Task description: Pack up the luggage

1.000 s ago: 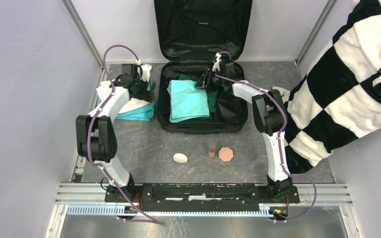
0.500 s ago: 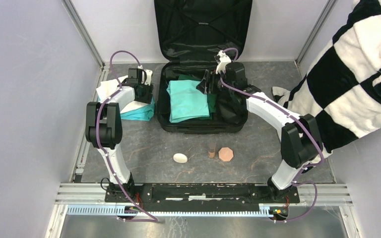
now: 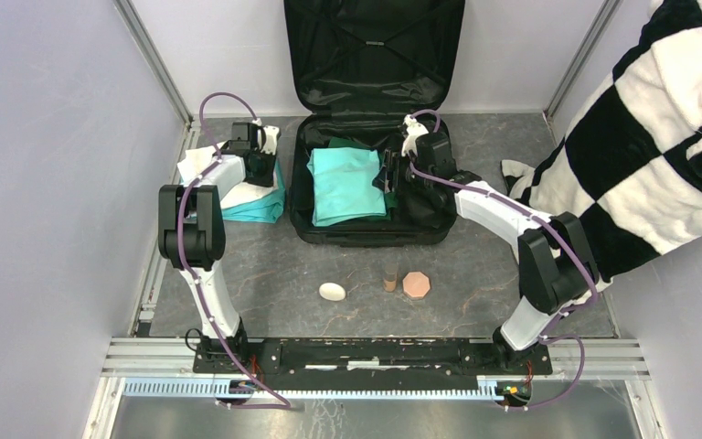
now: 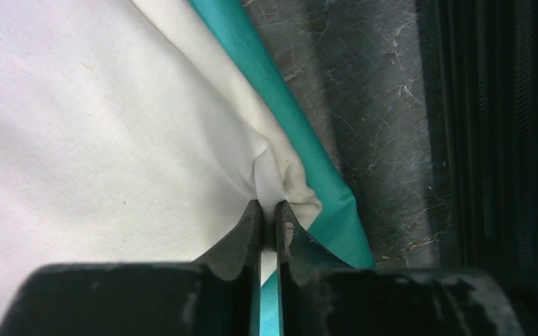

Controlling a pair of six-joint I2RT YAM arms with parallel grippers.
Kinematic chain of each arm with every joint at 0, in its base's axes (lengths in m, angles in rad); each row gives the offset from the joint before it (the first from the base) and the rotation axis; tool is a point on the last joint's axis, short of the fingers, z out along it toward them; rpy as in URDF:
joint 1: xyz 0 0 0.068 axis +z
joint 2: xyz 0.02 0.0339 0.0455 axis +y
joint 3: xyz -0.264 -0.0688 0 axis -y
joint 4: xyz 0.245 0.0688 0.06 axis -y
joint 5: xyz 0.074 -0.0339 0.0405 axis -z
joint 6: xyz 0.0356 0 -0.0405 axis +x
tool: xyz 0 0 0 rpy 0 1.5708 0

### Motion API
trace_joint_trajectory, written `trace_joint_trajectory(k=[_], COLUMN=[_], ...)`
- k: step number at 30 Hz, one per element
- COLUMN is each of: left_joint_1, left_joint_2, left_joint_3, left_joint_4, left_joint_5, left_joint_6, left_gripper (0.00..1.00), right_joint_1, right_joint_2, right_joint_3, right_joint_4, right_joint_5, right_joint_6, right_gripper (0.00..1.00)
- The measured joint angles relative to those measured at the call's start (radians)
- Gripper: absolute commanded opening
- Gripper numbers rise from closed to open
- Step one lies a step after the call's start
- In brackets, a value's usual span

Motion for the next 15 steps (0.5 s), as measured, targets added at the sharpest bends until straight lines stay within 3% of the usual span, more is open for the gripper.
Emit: trace_joint_trajectory(k=[7,15], left_joint_1=[0.007,0.051], left_joint_2=[0.001,-0.054], left_joint_3=[0.027,0.132], left_joint_4=[-0.039,-0.172], left_joint_5=[0.008,0.156], left_joint_6=[0.002,-0.003], left_gripper=[0.02,0.02], right_joint_1=[0.0,0.0], right_joint_2=[-0.025,-0.047], right_joint_3=[-0.004,-0.041], right_joint_4=[0.001,0.002], right_joint_5=[0.01,0.009], right_joint_6=[0.0,0.001], right_gripper=[0.53,0.52])
